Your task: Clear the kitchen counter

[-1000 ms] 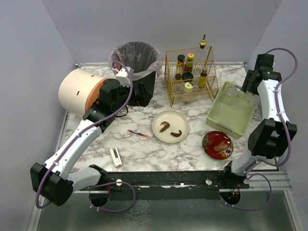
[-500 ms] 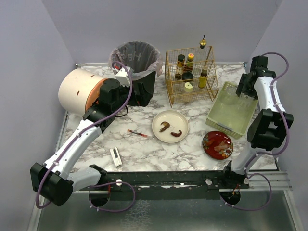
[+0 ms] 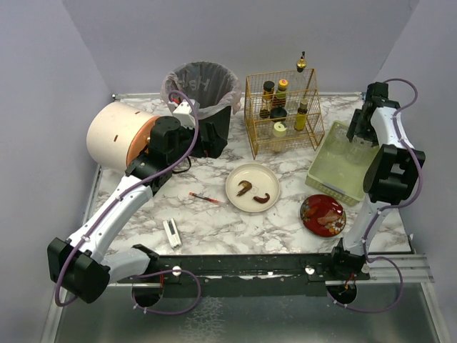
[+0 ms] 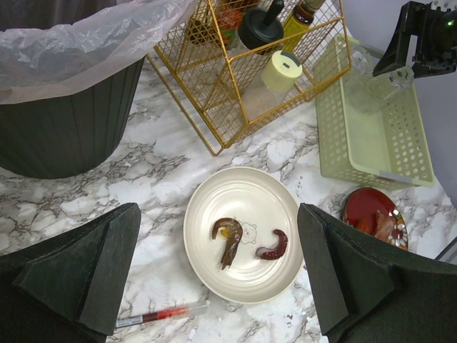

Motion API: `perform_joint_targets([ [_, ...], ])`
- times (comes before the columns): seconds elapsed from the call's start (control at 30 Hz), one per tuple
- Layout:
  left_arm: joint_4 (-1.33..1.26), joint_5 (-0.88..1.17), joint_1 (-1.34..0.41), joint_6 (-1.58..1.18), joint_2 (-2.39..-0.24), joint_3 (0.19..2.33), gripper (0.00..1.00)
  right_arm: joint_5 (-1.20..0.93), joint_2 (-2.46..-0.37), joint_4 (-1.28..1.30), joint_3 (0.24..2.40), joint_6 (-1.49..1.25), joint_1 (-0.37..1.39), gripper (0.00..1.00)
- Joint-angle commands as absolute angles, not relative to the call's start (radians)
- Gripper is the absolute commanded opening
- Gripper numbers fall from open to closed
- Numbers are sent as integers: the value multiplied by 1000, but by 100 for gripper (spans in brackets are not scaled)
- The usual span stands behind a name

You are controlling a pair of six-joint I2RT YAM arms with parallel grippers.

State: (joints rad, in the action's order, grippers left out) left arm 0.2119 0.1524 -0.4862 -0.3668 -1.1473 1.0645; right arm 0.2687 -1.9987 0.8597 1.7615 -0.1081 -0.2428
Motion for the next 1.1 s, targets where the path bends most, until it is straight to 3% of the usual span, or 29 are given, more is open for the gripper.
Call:
perform_joint_targets([
  [0.0, 208, 164, -486, -379, -1167, 1089, 99, 331, -2035, 820, 1805, -115, -250, 45],
  [0.37, 205, 167, -486, -387, -1184, 1094, 99, 349, -2082, 750, 1823, -112, -270, 54],
  [0.63, 208, 169, -486, -389, -1182, 1091, 99, 338, -2112, 751, 1830, -110, -275, 80],
  [0.8, 210, 169, -486, -390, -1176, 1080, 99, 350, -2091, 745, 1829, -111, -275, 89],
  [1.07, 218, 156, -486, -390, -1170, 1069, 99, 423, -1998, 777, 1846, -111, -275, 93],
])
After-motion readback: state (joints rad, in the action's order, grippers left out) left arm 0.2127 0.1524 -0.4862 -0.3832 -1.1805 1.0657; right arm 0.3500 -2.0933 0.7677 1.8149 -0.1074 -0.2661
